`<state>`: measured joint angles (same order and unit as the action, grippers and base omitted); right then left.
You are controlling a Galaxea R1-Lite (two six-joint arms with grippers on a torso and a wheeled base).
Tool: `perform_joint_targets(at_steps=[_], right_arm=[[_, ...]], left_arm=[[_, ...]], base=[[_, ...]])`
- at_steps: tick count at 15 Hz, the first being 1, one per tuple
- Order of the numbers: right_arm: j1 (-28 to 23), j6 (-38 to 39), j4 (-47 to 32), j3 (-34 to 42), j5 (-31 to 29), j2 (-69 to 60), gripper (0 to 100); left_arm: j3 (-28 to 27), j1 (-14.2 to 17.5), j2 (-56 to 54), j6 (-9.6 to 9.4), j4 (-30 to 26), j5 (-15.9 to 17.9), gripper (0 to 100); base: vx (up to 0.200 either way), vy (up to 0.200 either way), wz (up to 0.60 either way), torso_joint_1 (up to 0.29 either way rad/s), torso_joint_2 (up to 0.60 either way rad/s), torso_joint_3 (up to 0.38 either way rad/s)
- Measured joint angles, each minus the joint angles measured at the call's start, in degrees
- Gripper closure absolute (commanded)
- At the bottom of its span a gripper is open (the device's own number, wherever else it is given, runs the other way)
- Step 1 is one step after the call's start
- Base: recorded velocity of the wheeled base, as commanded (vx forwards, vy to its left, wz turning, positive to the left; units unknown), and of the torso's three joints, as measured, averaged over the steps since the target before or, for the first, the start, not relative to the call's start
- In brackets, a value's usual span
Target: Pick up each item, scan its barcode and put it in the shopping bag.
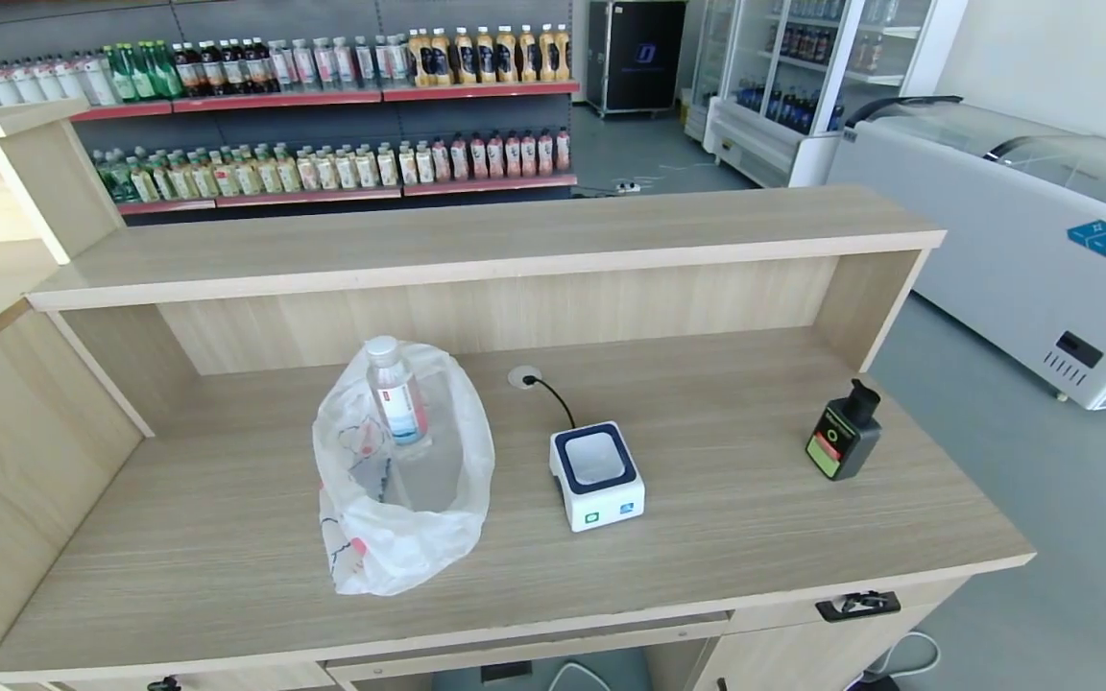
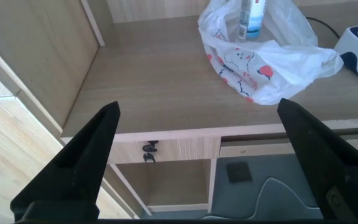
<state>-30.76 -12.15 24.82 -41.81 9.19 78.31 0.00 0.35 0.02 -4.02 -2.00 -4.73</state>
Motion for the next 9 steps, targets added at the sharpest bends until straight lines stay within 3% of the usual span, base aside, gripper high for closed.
perform_joint_targets(at_steps=[2,4,7,9], right_arm=[[-2.62,-2.9,1.78,1.49,14.09,3.52,0],[-6.21,-13.37,1.76,2.46,24.91,7.3,0],[-10.58,-25.55,-0.13,3.04,31.74,12.03,0],[-12.81,-27.81,-0.05,3.1,34.19,15.04,0]], left_arm=[[0.0,-0.05,0.0,0.0,-0.02,0.0,0],[0.0,0.0,0.0,-0.02,0.0,0.0,0],[0.0,-0.05,0.0,-0.02,0.0,0.0,0],[0.0,-0.06,0.0,0.0,-0.02,0.0,0]], base=[[0.0,0.0,0.0,0.0,0.0,0.0],[0.0,0.0,0.0,0.0,0.0,0.0],[0.0,0.0,0.0,0.0,0.0,0.0],[0.0,0.0,0.0,0.0,0.0,0.0]])
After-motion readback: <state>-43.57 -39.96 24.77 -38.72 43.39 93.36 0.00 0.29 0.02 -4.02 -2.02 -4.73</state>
